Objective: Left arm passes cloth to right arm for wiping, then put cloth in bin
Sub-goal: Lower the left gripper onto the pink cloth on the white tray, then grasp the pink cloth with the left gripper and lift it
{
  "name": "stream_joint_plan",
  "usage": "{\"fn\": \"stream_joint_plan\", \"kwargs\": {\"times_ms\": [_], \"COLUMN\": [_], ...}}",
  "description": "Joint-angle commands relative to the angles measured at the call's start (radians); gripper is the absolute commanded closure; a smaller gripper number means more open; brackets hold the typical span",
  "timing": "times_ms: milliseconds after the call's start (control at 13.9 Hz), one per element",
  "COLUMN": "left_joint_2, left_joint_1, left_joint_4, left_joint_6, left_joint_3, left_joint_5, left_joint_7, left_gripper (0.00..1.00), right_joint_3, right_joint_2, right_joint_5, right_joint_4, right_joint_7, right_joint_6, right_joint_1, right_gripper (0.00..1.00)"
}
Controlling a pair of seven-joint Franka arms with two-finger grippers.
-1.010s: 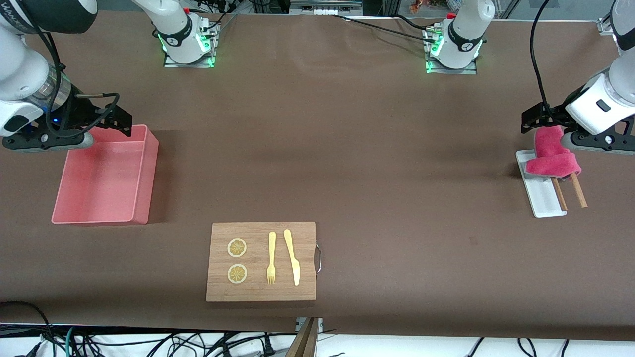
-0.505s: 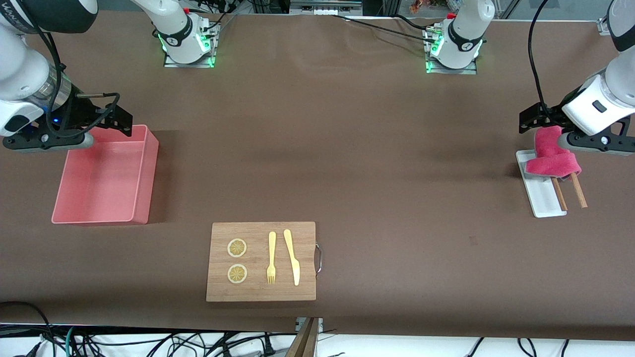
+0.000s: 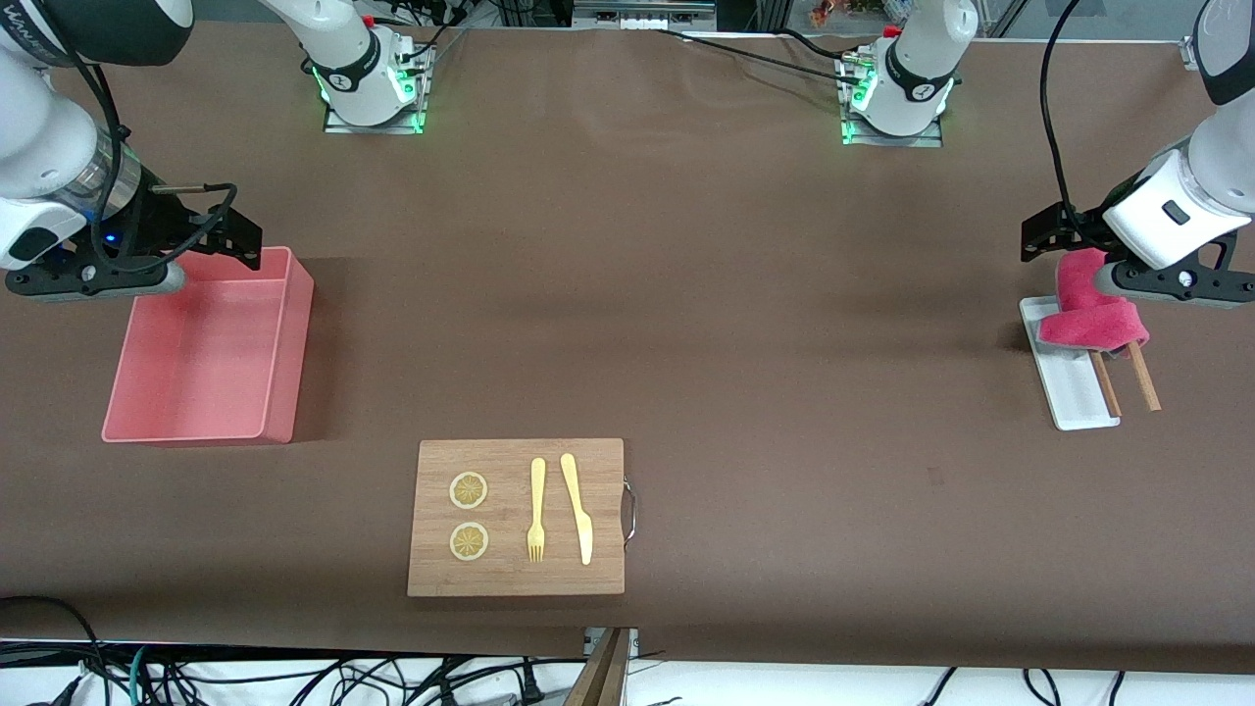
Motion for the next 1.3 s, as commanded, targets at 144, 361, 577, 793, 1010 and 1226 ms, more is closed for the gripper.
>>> {"fn": "stream_joint_plan", "kwargs": {"times_ms": [144, 361, 577, 793, 1010, 1226], "left_joint_2": [0.015, 0.019, 0.048, 0.102, 0.206, 0.233], "left_joint_1": [0.006, 0.007, 0.017, 0.014, 0.018, 0.046], "left_joint_4": [0.024, 0.023, 0.021, 0.007, 0.004, -0.107], "left_joint_6": [-0.019, -0.063, -0.119, -0.130, -0.084, 0.074], "left_joint_3": [-0.009, -0.008, 0.000, -0.008, -0.008, -0.008], "left_joint_5": [-0.010, -0.010, -0.006, 0.069, 0.170, 0.271], "left_joint_7": [-0.009, 0.000, 0.089, 0.369, 0.648, 0.851], "left_gripper": [0.00, 0.00, 0.00, 0.00, 0.00, 0.00], "right_joint_3": [0.005, 0.005, 0.005, 0.005, 0.005, 0.005], "right_joint_2": [0.010, 0.010, 0.010, 0.010, 0.010, 0.010], "right_joint_5": [-0.014, -0.011, -0.012, -0.011, -0.009, -0.009], "right_joint_4": [0.024, 0.024, 0.024, 0.024, 0.024, 0.024], "right_joint_7": [0.007, 0.007, 0.007, 0.007, 0.009, 0.009], "right_joint_6": [-0.007, -0.007, -0.007, -0.007, -0.006, -0.006], "right_joint_1": [0.001, -0.001, -0.001, -0.001, -0.001, -0.001], "right_gripper": [0.00, 0.00, 0.00, 0.00, 0.00, 0.00]}}
